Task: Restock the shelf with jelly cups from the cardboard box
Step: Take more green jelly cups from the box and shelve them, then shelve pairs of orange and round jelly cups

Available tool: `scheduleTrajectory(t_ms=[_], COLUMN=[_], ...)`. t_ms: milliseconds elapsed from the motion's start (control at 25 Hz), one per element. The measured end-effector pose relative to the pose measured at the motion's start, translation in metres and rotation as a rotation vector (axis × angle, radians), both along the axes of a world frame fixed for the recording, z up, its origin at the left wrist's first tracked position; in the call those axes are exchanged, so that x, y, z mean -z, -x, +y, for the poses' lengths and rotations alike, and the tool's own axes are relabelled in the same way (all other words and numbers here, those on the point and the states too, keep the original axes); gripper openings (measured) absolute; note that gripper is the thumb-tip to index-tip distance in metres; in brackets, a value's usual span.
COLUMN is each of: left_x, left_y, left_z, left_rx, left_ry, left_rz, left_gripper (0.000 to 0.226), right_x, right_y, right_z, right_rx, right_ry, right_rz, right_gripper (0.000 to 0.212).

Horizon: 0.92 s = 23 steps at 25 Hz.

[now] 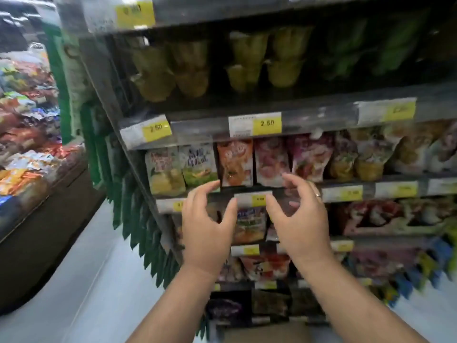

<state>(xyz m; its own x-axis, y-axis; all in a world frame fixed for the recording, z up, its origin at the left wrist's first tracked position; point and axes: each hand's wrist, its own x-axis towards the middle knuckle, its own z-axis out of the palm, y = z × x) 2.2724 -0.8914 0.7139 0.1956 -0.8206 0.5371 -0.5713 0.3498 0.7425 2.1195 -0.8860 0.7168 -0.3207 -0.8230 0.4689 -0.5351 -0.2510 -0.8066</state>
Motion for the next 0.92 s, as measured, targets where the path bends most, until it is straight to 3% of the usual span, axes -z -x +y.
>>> scheduleTrajectory(t_ms=[240,520,920], left_x=[0.185,0.415,0.689], left_y=[0.000,0.017,0.062], left_z=[0.041,0.110,0.156], left_rx=[0.008,-0.045,0.007], left_ry=[-0.460,-0.909,-1.239], left_rz=[0.030,-0.011,-0.127], left_gripper=[0.052,0.054,0.060], right_x=[0.181,0.421,0.703], right_y=[-0.003,0.022,0.083], right_z=[0.044,0.098,0.161], right_rx=[-0.012,0.034,0.001], right_ry=[-0.405,-0.818,-1.294], right_rz=[-0.065,0.010,0.131], right_gripper=[0.044,0.050,0.061])
